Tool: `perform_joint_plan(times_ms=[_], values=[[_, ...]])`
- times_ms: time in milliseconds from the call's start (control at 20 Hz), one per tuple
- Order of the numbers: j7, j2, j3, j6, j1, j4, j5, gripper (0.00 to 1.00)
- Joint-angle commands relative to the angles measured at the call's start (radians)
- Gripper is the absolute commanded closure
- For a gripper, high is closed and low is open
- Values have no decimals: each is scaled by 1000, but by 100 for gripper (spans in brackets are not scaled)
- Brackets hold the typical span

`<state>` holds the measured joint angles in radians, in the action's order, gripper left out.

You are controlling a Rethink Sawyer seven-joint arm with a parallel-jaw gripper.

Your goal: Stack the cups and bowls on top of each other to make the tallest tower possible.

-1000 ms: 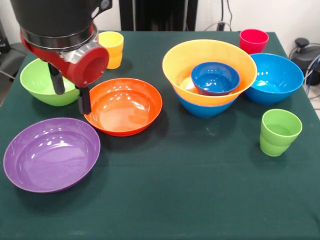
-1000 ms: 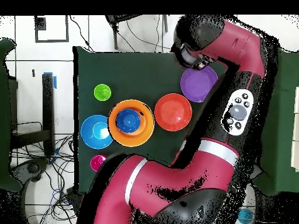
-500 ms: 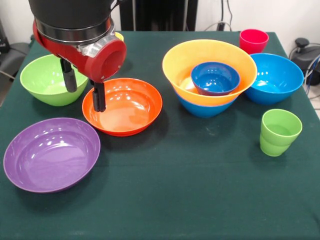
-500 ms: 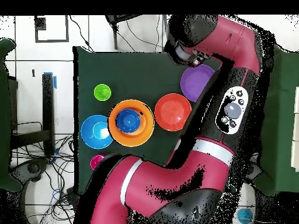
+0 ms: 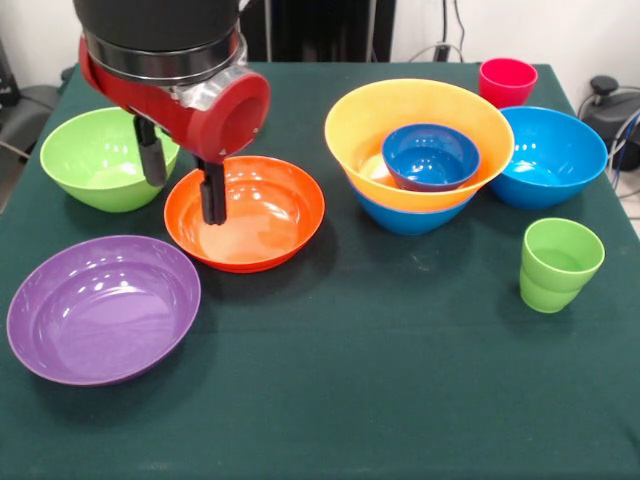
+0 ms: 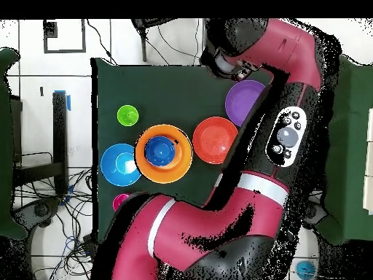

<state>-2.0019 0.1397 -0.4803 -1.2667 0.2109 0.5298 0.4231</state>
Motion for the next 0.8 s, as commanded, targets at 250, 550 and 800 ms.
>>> perform_joint_plan(times_ms=[250,550,800], values=[[-170,-54,67,-79,-64,-19,8,0],[-191,-71,47,-85,-69,-41,15,0],[-199,-58,41,-77,-84,-13,9,0]])
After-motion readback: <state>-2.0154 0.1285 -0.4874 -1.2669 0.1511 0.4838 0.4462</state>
